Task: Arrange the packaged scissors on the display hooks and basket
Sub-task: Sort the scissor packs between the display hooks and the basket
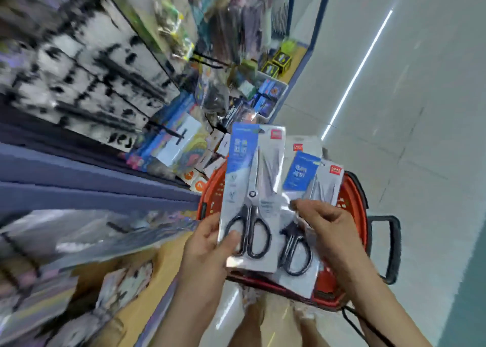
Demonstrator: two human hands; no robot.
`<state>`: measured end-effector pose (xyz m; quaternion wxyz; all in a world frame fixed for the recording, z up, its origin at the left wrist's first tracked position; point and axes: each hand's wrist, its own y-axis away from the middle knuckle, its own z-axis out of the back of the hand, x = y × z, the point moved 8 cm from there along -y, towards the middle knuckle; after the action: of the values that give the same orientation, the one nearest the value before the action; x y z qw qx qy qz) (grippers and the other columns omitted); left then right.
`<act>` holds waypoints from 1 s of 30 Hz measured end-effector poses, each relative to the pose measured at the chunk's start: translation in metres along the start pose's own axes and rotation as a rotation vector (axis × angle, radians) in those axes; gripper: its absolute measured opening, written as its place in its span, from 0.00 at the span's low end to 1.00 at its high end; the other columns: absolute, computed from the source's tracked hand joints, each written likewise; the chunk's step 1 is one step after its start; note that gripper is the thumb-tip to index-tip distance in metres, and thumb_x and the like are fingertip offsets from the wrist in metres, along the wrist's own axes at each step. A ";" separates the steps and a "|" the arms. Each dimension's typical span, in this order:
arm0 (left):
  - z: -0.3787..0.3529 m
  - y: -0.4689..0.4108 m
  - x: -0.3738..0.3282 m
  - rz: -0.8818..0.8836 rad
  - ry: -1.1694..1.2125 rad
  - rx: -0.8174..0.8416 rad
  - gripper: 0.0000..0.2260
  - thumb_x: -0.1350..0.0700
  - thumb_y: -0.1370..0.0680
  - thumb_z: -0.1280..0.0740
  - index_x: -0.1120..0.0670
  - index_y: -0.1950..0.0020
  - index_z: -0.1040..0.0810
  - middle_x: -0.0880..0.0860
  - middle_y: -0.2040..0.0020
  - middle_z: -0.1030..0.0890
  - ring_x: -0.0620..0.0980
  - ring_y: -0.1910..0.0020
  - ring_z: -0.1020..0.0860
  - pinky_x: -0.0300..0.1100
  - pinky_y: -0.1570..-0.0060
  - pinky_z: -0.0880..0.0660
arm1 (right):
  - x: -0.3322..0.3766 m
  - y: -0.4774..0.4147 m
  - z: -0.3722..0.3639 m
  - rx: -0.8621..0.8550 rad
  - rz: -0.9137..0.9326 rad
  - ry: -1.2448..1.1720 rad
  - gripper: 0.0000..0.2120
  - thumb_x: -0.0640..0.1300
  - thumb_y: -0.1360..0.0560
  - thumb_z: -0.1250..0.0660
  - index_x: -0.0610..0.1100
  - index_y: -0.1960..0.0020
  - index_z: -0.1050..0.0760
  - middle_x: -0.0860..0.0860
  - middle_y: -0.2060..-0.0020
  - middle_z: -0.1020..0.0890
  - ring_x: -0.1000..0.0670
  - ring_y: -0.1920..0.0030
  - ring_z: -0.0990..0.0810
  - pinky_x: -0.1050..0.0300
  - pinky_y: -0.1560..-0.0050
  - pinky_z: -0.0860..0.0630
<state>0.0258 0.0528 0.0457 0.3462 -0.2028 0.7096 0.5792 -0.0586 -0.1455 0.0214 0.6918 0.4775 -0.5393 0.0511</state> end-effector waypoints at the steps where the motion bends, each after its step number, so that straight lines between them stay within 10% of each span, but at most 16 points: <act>1: -0.006 0.016 -0.011 -0.038 0.009 -0.010 0.20 0.61 0.30 0.31 0.59 0.38 0.24 0.60 0.48 0.16 0.58 0.51 0.17 0.56 0.45 0.23 | 0.021 0.012 -0.007 0.029 0.035 0.007 0.05 0.39 0.28 0.26 0.48 0.60 0.15 0.55 0.63 0.13 0.62 0.62 0.17 0.72 0.61 0.25; 11: -0.017 0.209 -0.126 -0.358 0.025 -0.068 0.13 0.48 0.29 0.31 0.55 0.49 0.21 0.56 0.55 0.15 0.51 0.57 0.17 0.43 0.60 0.24 | 0.203 0.188 -0.040 0.303 0.465 0.177 0.08 0.50 0.33 0.24 0.47 0.65 0.18 0.58 0.72 0.21 0.60 0.69 0.26 0.68 0.63 0.30; 14: 0.015 0.267 -0.164 -0.497 -0.020 -0.174 0.12 0.43 0.25 0.30 0.50 0.49 0.18 0.56 0.52 0.15 0.56 0.52 0.17 0.53 0.51 0.21 | 0.239 0.239 -0.061 0.404 0.580 0.213 0.07 0.51 0.34 0.25 0.48 0.65 0.18 0.60 0.73 0.22 0.63 0.69 0.26 0.70 0.62 0.30; 20: 0.096 0.383 -0.242 -0.830 0.119 -0.421 0.14 0.52 0.28 0.28 0.52 0.44 0.20 0.54 0.53 0.14 0.51 0.55 0.17 0.48 0.53 0.21 | 0.273 0.351 -0.136 0.751 0.825 0.372 0.17 0.41 0.31 0.24 0.58 0.73 0.20 0.61 0.75 0.21 0.64 0.70 0.24 0.73 0.65 0.31; 23: 0.139 0.433 -0.257 -0.940 0.208 -0.516 0.14 0.57 0.28 0.28 0.54 0.43 0.20 0.53 0.49 0.14 0.52 0.51 0.18 0.52 0.47 0.21 | 0.260 0.401 -0.173 0.899 0.882 0.480 0.07 0.53 0.32 0.25 0.53 0.67 0.18 0.53 0.70 0.20 0.59 0.67 0.24 0.66 0.63 0.29; 27: 0.196 0.492 -0.252 -1.039 0.287 -0.645 0.11 0.64 0.22 0.32 0.52 0.42 0.21 0.52 0.48 0.15 0.52 0.50 0.17 0.51 0.45 0.21 | 0.234 0.463 -0.213 1.030 0.845 0.450 0.18 0.59 0.37 0.29 0.44 0.62 0.18 0.43 0.69 0.20 0.60 0.68 0.28 0.65 0.63 0.31; 30: 0.239 0.535 -0.240 -1.095 0.356 -0.725 0.10 0.65 0.20 0.36 0.52 0.45 0.22 0.50 0.50 0.14 0.50 0.52 0.17 0.50 0.47 0.20 | 0.207 0.508 -0.236 1.128 0.749 0.434 0.10 0.58 0.41 0.28 0.54 0.64 0.15 0.55 0.71 0.18 0.64 0.68 0.25 0.68 0.63 0.29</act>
<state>-0.1191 0.3877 0.5630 0.3775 -0.7283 0.3120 0.4793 -0.1058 0.2054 0.5028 0.3667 0.5243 -0.4085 0.6509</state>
